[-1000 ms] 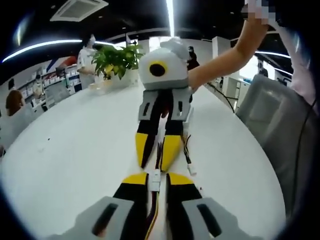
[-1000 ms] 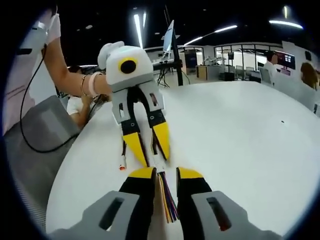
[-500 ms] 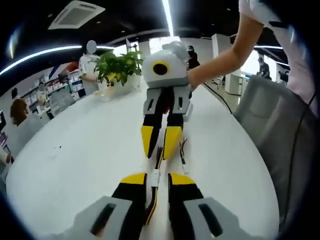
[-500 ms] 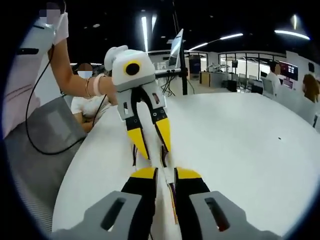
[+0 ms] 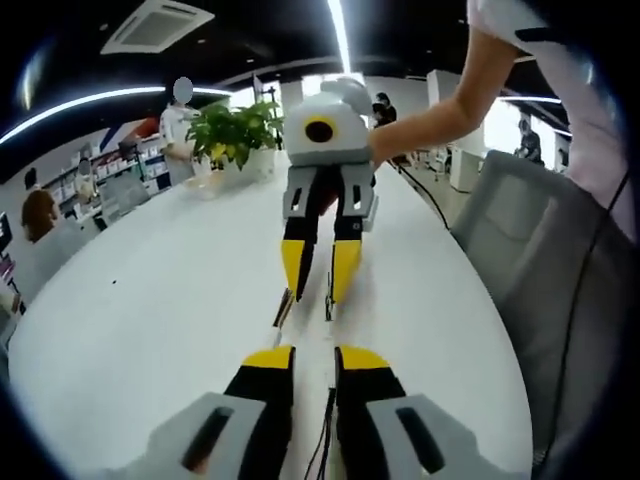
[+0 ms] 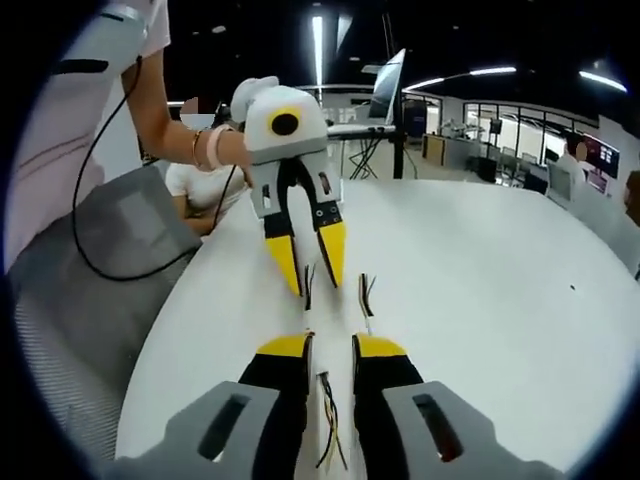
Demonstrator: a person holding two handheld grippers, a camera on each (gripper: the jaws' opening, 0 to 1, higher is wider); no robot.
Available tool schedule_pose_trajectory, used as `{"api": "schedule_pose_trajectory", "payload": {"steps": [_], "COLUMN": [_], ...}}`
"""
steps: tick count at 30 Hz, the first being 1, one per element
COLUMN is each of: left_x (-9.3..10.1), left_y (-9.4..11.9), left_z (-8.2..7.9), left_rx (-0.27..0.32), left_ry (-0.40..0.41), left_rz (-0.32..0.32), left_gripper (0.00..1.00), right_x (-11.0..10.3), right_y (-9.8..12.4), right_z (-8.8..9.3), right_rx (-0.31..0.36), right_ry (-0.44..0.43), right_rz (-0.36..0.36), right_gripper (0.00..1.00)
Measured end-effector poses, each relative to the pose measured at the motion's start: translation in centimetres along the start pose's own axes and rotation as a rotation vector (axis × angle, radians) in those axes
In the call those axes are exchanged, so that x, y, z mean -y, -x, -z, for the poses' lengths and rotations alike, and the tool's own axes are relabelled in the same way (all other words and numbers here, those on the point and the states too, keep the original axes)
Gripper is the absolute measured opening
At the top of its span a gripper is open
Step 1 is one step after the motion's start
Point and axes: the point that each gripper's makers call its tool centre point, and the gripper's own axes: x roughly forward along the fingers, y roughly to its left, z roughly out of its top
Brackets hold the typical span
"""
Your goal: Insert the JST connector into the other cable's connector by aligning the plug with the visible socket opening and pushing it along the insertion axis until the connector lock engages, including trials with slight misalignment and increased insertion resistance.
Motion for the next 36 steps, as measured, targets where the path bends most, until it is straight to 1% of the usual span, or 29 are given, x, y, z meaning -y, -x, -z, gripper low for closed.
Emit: {"api": "schedule_pose_trajectory", "payload": {"steps": [2, 6, 9, 12, 14, 18, 20, 23, 25, 29, 33, 36], "left_x": [0.2, 0.6, 0.9, 0.8, 0.9, 0.9, 0.8, 0.8, 0.9, 1.0, 0.9, 0.9], "left_y": [-0.2, -0.6, -1.0, -1.1, -1.2, -1.2, -1.2, -1.4, -1.6, -1.8, -1.9, -2.0], "left_z": [0.1, 0.7, 1.1, 1.6, 1.9, 2.8, 2.7, 3.0, 2.9, 2.2, 2.3, 2.4], "left_rx": [0.001, -0.022, -0.031, -0.038, -0.043, -0.068, -0.058, -0.069, -0.065, -0.016, -0.025, -0.024], "left_ry": [0.002, -0.003, -0.009, 0.001, 0.005, -0.004, 0.007, -0.003, 0.000, 0.029, 0.019, 0.026], "left_rz": [-0.005, -0.002, 0.003, -0.003, -0.007, -0.017, -0.019, -0.023, -0.019, -0.017, -0.014, -0.011], "left_gripper": [0.08, 0.08, 0.08, 0.08, 0.08, 0.08, 0.07, 0.06, 0.06, 0.03, 0.02, 0.02], "right_x": [-0.5, -0.9, -0.9, -0.9, -1.0, -1.1, -1.0, -1.1, -1.2, -1.2, -1.1, -1.0], "right_y": [-0.1, -0.2, -0.5, -0.7, -0.8, -1.0, -1.1, -1.3, -1.4, -1.4, -1.4, -1.3], "right_z": [0.3, 0.8, 1.3, 1.9, 2.0, 2.2, 2.3, 2.9, 3.1, 3.2, 3.4, 3.5], "right_rx": [-0.014, -0.028, -0.037, -0.049, -0.063, -0.063, -0.065, -0.089, -0.089, -0.100, -0.103, -0.102], "right_ry": [0.009, 0.007, 0.009, 0.008, 0.016, 0.018, 0.019, 0.020, 0.015, 0.036, 0.034, 0.038], "right_rz": [-0.011, -0.026, -0.020, -0.023, -0.021, -0.019, -0.017, -0.019, -0.024, -0.013, -0.011, -0.003], "right_gripper": [0.13, 0.13, 0.11, 0.12, 0.12, 0.11, 0.11, 0.11, 0.11, 0.10, 0.10, 0.09]}}
